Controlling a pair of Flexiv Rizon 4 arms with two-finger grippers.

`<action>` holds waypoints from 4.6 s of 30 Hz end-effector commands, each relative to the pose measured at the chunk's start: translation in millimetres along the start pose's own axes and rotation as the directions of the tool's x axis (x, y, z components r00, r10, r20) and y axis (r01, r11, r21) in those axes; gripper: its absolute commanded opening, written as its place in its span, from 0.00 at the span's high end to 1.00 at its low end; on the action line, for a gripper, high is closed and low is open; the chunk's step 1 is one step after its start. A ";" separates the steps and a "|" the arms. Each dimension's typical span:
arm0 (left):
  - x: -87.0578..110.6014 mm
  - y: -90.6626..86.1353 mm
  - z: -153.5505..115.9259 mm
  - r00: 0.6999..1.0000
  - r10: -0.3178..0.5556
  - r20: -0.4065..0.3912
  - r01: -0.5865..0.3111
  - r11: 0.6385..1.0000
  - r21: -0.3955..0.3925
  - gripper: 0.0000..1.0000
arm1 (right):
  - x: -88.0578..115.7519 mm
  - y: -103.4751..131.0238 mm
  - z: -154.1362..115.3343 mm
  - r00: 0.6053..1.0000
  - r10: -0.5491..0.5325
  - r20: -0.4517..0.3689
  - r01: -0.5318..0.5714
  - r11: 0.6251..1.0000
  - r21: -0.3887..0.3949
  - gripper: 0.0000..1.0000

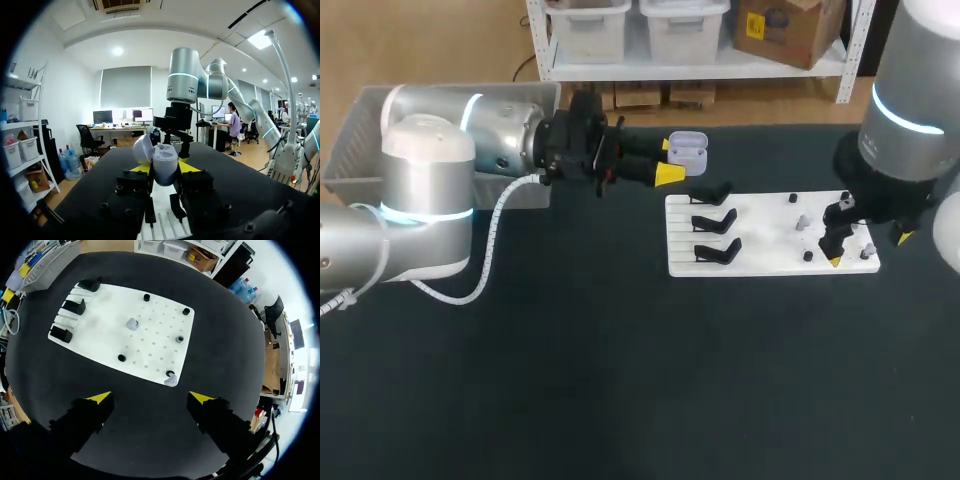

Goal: Pick up each earbud case from the left stands, insert the matching earbuds, close the lid, and place the case in the box.

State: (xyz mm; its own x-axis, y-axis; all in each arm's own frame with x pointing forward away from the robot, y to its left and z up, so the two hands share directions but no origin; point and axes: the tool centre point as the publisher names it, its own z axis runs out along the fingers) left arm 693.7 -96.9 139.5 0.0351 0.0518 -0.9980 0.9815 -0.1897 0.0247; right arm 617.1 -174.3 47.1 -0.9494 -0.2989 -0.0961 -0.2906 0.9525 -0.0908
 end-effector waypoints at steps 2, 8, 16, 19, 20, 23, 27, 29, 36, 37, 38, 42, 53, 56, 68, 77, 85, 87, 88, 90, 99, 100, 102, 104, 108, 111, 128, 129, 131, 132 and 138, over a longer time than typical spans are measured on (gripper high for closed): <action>0.5 -1.9 0.0 1.000 0.003 0.001 -0.003 1.000 -0.005 1.00 | -7.2 -5.0 12.0 1.000 0.016 -0.008 -0.015 1.000 0.014 0.27; 0.5 -1.9 0.0 1.000 0.003 0.001 -0.003 1.000 -0.005 1.00 | -10.6 -9.8 18.0 0.999 0.039 0.000 -0.039 0.999 0.033 0.51; 0.5 -1.9 0.0 1.000 0.003 0.001 -0.003 1.000 -0.005 1.00 | -10.5 -13.8 26.4 0.999 0.046 -0.009 -0.045 0.997 0.070 0.53; 0.5 -1.9 0.0 1.000 0.003 0.001 -0.003 1.000 -0.005 1.00 | -9.5 -15.1 28.8 0.999 0.047 -0.013 -0.046 0.996 0.075 0.53; 0.5 -1.9 0.0 1.000 0.003 0.001 -0.003 1.000 -0.005 1.00 | -9.4 -15.7 29.3 0.999 0.049 -0.013 -0.048 0.996 0.075 0.53; 0.5 -1.9 0.0 1.000 0.003 0.001 -0.003 1.000 -0.005 1.00 | -9.5 -16.8 30.8 0.999 0.052 -0.014 -0.050 0.996 0.078 0.55; 0.5 -1.9 0.0 1.000 0.003 0.001 -0.003 1.000 -0.005 1.00 | -10.1 -19.3 33.4 0.998 0.059 -0.013 -0.058 0.995 0.079 0.57; 0.5 -1.9 0.0 1.000 0.003 0.001 -0.003 1.000 -0.005 1.00 | -10.4 -20.4 34.3 0.998 0.063 -0.012 -0.062 0.995 0.079 0.58; 0.5 -1.9 0.0 1.000 0.003 0.001 -0.003 1.000 -0.005 1.00 | -12.1 -22.6 36.6 0.997 0.070 -0.012 -0.069 0.995 0.076 0.62; 0.5 -1.9 0.0 1.000 0.003 0.001 -0.003 1.000 -0.005 1.00 | -12.2 -22.6 36.8 0.997 0.070 -0.011 -0.069 0.995 0.075 0.62; 0.5 -1.9 0.0 1.000 0.003 0.001 -0.003 1.000 -0.005 1.00 | -12.3 -22.6 36.9 0.997 0.070 -0.011 -0.069 0.995 0.074 0.63; 0.5 -1.9 0.0 1.000 0.003 0.001 -0.003 1.000 -0.005 1.00 | -12.8 -22.6 37.1 0.998 0.067 -0.011 -0.066 0.995 0.074 0.65; 0.5 -1.9 0.0 1.000 0.003 0.001 -0.003 1.000 -0.005 1.00 | -12.9 -22.9 37.1 0.998 0.066 -0.014 -0.064 0.995 0.073 0.99; 0.5 -1.9 0.0 1.000 0.003 0.001 -0.003 1.000 -0.005 1.00 | -11.4 -21.4 32.2 0.998 0.064 -0.010 -0.063 0.995 0.072 1.00; 0.5 -1.9 0.0 1.000 0.003 0.001 -0.003 1.000 -0.005 1.00 | 0.6 2.2 -44.3 0.999 0.035 0.006 -0.036 0.996 0.082 1.00; 0.5 -1.9 0.0 1.000 0.003 0.001 -0.003 1.000 -0.005 1.00 | -5.6 17.4 -90.3 0.979 0.191 -0.072 -0.188 0.981 0.041 1.00; 0.5 -1.9 0.0 1.000 0.003 0.001 -0.003 1.000 -0.005 1.00 | -5.8 17.6 -92.2 0.977 0.201 -0.069 -0.199 0.979 0.039 1.00; 0.5 -1.9 0.0 1.000 0.003 0.001 -0.003 1.000 -0.005 1.00 | -5.8 17.6 -92.2 0.977 0.201 -0.069 -0.199 0.979 0.039 1.00; 0.5 -1.9 0.0 1.000 0.003 0.001 -0.003 1.000 -0.005 1.00 | -5.8 17.6 -92.2 0.977 0.201 -0.069 -0.199 0.979 0.039 1.00; 0.5 -1.9 0.0 1.000 0.003 0.001 -0.003 1.000 -0.005 1.00 | -5.8 17.6 -92.2 0.977 0.201 -0.069 -0.199 0.979 0.039 1.00; 0.5 -1.9 0.0 1.000 0.003 0.001 -0.003 1.000 -0.005 1.00 | -9.3 42.4 -108.9 0.979 0.202 -0.032 -0.200 0.978 0.054 1.00; 0.5 -1.9 0.0 1.000 0.003 0.001 -0.003 1.000 -0.005 1.00 | -10.0 48.2 -111.8 0.980 0.197 -0.029 -0.195 0.978 0.074 1.00; 0.5 -1.9 0.0 1.000 0.003 0.001 -0.003 1.000 -0.005 1.00 | -13.7 62.2 -120.9 0.977 0.214 -0.010 -0.212 0.974 0.082 1.00; 0.5 -1.9 0.0 1.000 0.003 0.001 -0.003 1.000 -0.005 1.00 | -17.1 70.1 -126.6 0.974 0.226 -0.009 -0.225 0.970 0.090 1.00; 0.8 -2.8 1.5 1.000 0.009 0.003 -0.009 1.000 -0.006 1.00 | -22.0 80.2 -134.2 0.964 0.265 -0.014 -0.264 0.962 0.075 1.00; 2.1 -7.1 5.5 1.000 0.030 -0.003 -0.030 0.999 -0.024 1.00 | -24.0 84.4 -141.5 0.956 0.294 -0.006 -0.293 0.953 0.074 1.00; 3.7 -15.5 23.9 1.000 0.018 0.024 -0.017 0.997 -0.076 1.00 | -34.5 93.6 -168.6 0.891 0.454 0.011 -0.454 0.891 0.029 1.00; 3.8 -15.4 24.6 1.000 0.017 0.027 -0.015 0.997 -0.073 1.00 | -35.1 94.0 -169.1 0.890 0.455 0.012 -0.455 0.890 0.029 1.00; 3.8 -14.9 26.8 1.000 0.015 0.028 -0.013 0.998 -0.068 1.00 | -36.3 95.0 -169.0 0.889 0.459 0.001 -0.459 0.888 0.017 1.00; 3.4 -14.4 27.2 1.000 0.014 0.027 -0.012 0.998 -0.067 1.00 | -36.3 95.0 -169.0 0.889 0.459 0.001 -0.459 0.888 0.017 1.00; 3.4 -14.4 27.2 1.000 0.014 0.027 -0.012 0.998 -0.067 1.00 | -36.3 95.0 -169.0 0.889 0.459 0.001 -0.459 0.888 0.017 1.00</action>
State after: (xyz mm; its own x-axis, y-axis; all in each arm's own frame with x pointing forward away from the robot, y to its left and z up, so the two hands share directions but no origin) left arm 674.0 -119.8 135.1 0.0429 0.0239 -0.9988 0.9912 -0.1260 0.0395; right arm 604.1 -63.0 209.4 -0.9769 0.1714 -0.1275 0.1793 0.9824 -0.0532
